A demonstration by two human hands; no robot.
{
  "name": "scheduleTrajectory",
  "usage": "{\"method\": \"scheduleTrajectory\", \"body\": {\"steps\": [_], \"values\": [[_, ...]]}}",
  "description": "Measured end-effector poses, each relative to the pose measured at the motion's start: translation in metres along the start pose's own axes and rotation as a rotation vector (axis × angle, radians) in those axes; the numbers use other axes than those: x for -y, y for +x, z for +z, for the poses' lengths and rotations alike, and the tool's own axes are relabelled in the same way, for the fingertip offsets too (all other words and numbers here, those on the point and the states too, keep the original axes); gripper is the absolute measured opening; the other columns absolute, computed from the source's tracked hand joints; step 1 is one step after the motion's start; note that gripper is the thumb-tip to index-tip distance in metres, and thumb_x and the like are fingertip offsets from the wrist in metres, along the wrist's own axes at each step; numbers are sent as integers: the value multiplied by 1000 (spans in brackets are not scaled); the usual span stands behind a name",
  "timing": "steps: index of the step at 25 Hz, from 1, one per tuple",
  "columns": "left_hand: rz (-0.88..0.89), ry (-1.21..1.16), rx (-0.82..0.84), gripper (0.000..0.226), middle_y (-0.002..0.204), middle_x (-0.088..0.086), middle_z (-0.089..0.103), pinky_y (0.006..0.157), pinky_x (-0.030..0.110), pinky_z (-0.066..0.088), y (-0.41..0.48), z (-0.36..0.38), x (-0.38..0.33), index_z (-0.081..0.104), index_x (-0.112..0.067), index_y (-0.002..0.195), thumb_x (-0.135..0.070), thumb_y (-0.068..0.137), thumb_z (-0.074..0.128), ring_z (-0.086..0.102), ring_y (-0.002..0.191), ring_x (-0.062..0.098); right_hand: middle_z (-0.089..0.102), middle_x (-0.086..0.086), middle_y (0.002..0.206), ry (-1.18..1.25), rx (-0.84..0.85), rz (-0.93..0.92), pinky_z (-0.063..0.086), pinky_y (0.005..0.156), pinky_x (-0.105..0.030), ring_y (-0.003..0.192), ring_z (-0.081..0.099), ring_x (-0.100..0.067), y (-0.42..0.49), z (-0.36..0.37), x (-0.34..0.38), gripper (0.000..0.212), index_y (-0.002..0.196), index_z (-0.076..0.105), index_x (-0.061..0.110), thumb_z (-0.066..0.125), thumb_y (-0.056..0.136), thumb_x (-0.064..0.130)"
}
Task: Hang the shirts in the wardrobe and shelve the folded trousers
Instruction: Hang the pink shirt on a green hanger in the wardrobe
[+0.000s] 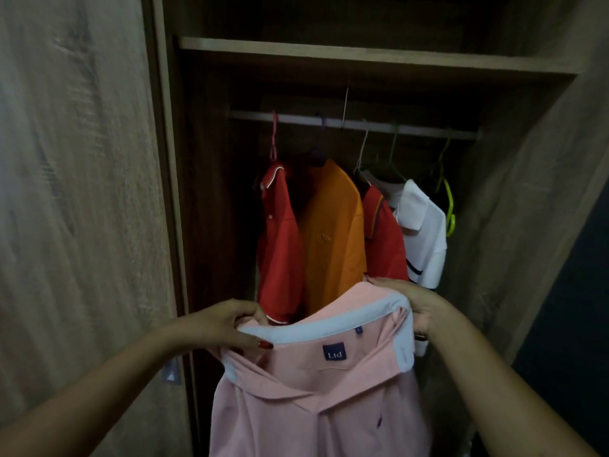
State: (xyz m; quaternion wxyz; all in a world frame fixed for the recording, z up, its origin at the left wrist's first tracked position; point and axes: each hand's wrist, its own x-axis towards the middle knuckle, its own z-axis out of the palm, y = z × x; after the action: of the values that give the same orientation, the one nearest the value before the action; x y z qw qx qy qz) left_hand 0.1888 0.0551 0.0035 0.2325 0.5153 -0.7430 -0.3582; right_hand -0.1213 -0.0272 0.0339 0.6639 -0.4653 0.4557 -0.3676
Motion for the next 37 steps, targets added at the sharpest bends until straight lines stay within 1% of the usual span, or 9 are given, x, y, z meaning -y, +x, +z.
{"method": "scheduleTrajectory", "body": {"steps": [2, 6, 13, 17, 23, 28, 31, 33, 37], "values": [[80, 219, -91, 18, 70, -16, 57, 63, 24, 41, 7, -2, 12, 58, -31, 75, -46, 70, 66, 51, 67, -2, 69, -9, 78, -73, -1, -119, 55, 71, -32, 70, 65, -19, 3, -7, 4, 9, 93, 64, 6, 57, 91, 12], [268, 708, -345, 24, 90, -13, 44, 72, 28, 39, 23, -7, 29, 56, -30, 73, -53, 77, 51, 46, 81, 9, 62, -2, 91, -407, 177, -329, 48, 76, -25, 85, 57, -12, 2, -22, 6, 12, 98, 63, 11, 64, 86, 9], [285, 370, -585, 26, 64, -14, 55, 52, 12, 36, 22, -8, -1, 41, -32, 71, -22, 86, 59, 54, 60, 0, 65, -11, 92, -655, 116, -552, 48, 82, -24, 92, 61, -16, 7, -47, 0, 32, 75, 59, 9, 49, 76, -21], [257, 165, -617, 22, 66, -7, 61, 52, 14, 43, 25, -11, -16, 48, -20, 75, -14, 84, 68, 57, 59, 4, 65, 7, 86, -1030, -2, -741, 48, 79, -25, 85, 62, -9, 19, -56, -20, 31, 77, 60, 27, 47, 76, -1], [487, 478, -250, 28, 81, -7, 59, 61, 15, 42, 16, -28, -56, 45, -25, 97, -4, 86, 58, 56, 67, 5, 66, 5, 81, -908, -267, -840, 50, 71, -26, 72, 63, -5, 22, -65, -20, 36, 84, 58, 33, 56, 84, -3], [587, 573, -80, 24, 84, -10, 59, 71, 29, 51, 29, -30, -80, 59, -21, 78, 1, 85, 54, 61, 81, 9, 66, -7, 77, -897, -724, -1222, 48, 63, -26, 66, 63, -16, 8, -56, 59, 7, 94, 59, 13, 58, 88, 8], [587, 603, -109, 25, 99, -7, 64, 76, 27, 54, 35, -26, -74, 73, -22, 80, -1, 82, 61, 64, 92, 6, 54, -17, 111, -1026, -1001, -1089, 44, 82, -31, 101, 54, -28, 22, -82, 108, 15, 99, 63, 7, 58, 86, 4], [576, 603, -165, 27, 105, -7, 64, 79, 31, 56, 38, -22, -71, 74, -27, 92, -3, 82, 65, 64, 96, 4, 47, -20, 123, -1117, -989, -807, 46, 90, -39, 110, 50, -36, 38, -99, 123, 22, 105, 63, 9, 58, 85, 1], [540, 583, -238, 31, 99, -4, 65, 75, 36, 56, 32, -18, -73, 73, -27, 95, -1, 80, 65, 65, 90, 7, 61, -24, 108, -903, -880, -649, 50, 77, -36, 93, 60, -34, 57, -101, 132, 27, 106, 61, 2, 46, 87, -10]]}}
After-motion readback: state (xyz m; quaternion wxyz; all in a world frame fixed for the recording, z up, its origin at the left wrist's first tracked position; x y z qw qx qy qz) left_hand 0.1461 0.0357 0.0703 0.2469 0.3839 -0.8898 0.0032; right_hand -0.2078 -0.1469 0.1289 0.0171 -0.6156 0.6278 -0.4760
